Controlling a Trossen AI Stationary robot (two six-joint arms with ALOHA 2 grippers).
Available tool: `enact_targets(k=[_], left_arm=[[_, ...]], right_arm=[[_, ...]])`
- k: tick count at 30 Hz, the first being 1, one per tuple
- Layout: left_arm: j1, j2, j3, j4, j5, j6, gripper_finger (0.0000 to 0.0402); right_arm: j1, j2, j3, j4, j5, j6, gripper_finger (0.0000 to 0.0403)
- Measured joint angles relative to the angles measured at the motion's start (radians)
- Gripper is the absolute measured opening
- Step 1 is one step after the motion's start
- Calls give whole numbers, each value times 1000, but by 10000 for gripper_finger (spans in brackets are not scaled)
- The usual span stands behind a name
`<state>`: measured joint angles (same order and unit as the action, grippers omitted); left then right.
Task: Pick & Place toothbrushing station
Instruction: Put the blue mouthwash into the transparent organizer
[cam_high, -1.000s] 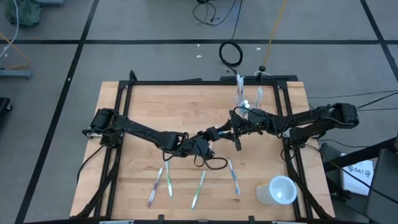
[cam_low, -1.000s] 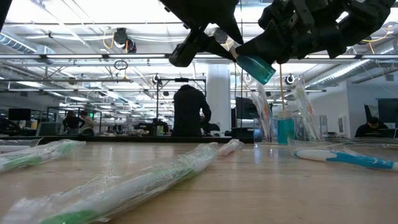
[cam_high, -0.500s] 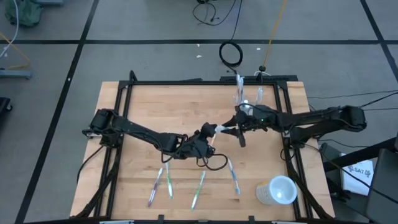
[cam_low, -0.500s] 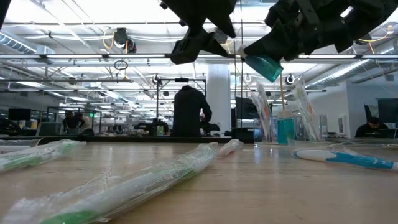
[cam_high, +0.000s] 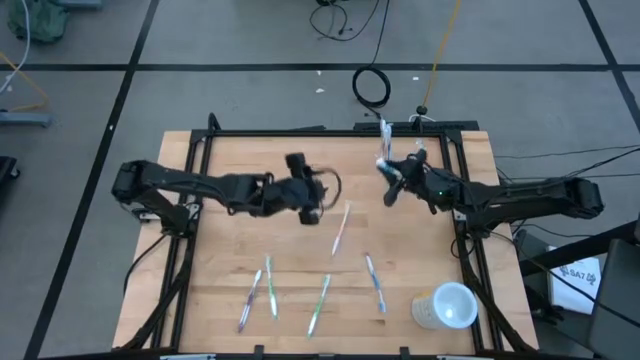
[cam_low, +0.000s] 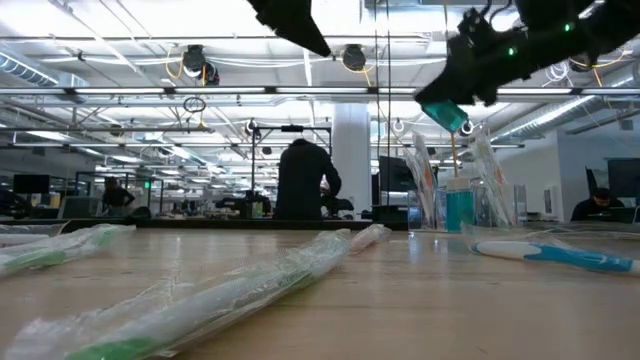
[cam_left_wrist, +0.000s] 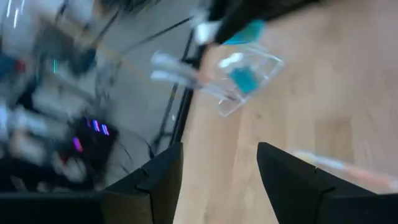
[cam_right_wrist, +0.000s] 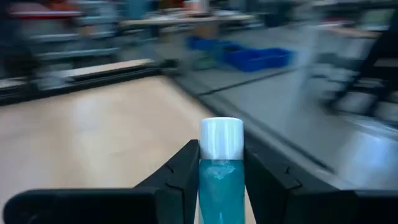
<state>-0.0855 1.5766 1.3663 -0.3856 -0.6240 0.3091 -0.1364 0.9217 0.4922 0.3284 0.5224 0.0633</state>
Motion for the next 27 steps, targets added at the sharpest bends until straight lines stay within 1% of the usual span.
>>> enact_targets(k=[2, 4, 8, 11, 16, 19, 23, 27], left_arm=[[28, -11, 0, -9, -5, -117, 212], [51, -11, 0, -16, -5, -175, 212], [78, 9, 0, -20, -4, -180, 212], [90, 30, -1, -23, 1, -183, 212], [98, 36, -1, -9, 1, -192, 212], [98, 41, -1, -2, -1, -190, 212], [98, 39, -1, 7, -2, -188, 212], [98, 39, -1, 31, -2, -184, 212]], right_arm=[[-6, 8, -53, 138, 116, -3, 96], [-13, 16, -113, 292, 190, -26, 96], [-35, 46, -226, 574, 211, -81, 96], [-56, 66, -278, 700, 219, -86, 96], [-84, 99, -291, 709, 263, -63, 96], [-106, 132, -291, 701, 267, -74, 96], [-139, 183, -291, 698, 264, -32, 96], [-177, 237, -291, 691, 265, -30, 96]])
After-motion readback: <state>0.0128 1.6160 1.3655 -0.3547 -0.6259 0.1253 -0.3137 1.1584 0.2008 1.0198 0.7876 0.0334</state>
